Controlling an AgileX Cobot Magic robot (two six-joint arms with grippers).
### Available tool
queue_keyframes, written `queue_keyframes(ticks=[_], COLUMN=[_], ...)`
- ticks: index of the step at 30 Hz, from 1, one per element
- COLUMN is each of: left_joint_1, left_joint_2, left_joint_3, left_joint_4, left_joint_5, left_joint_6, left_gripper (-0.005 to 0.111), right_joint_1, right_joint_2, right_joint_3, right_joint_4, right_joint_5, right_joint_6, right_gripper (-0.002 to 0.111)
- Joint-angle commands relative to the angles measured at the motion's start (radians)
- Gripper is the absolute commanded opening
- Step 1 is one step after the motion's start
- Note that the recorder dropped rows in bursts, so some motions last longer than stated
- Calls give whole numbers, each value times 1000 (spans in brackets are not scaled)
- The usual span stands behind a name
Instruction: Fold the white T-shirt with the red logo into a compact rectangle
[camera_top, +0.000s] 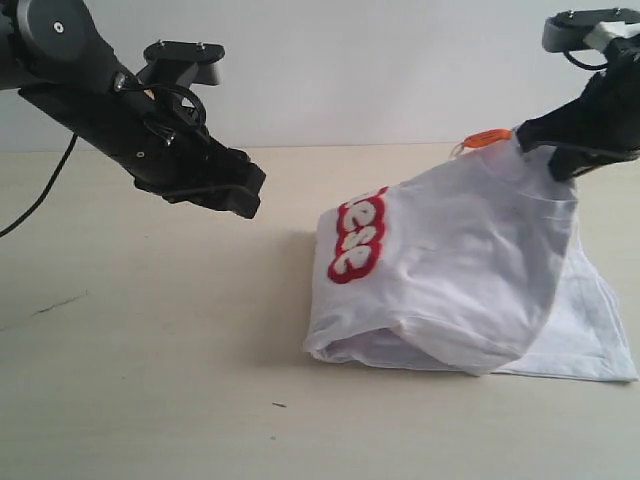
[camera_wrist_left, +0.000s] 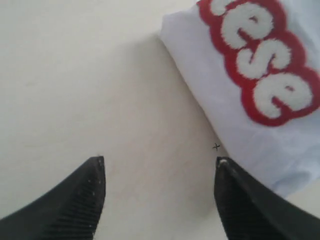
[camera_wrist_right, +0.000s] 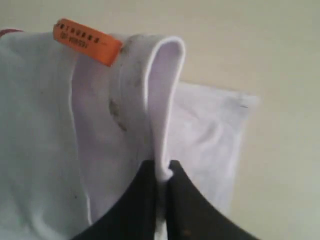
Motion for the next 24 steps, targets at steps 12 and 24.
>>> queue_keyframes(ticks=[12, 24], left_joint_1=[1, 1], left_joint_2=[10, 92], left_joint_3=[3, 3], left_joint_4=[-83, -225], left_joint_5=[24, 80], left_joint_6=[138, 323], left_gripper=[62, 36], right_joint_1=[-2, 21], right_joint_2=[147, 214], right_joint_3=[-13, -13], right_joint_4=[-575, 262], right_joint_5=[72, 69], right_joint_6=[456, -183], right_gripper=[40, 2])
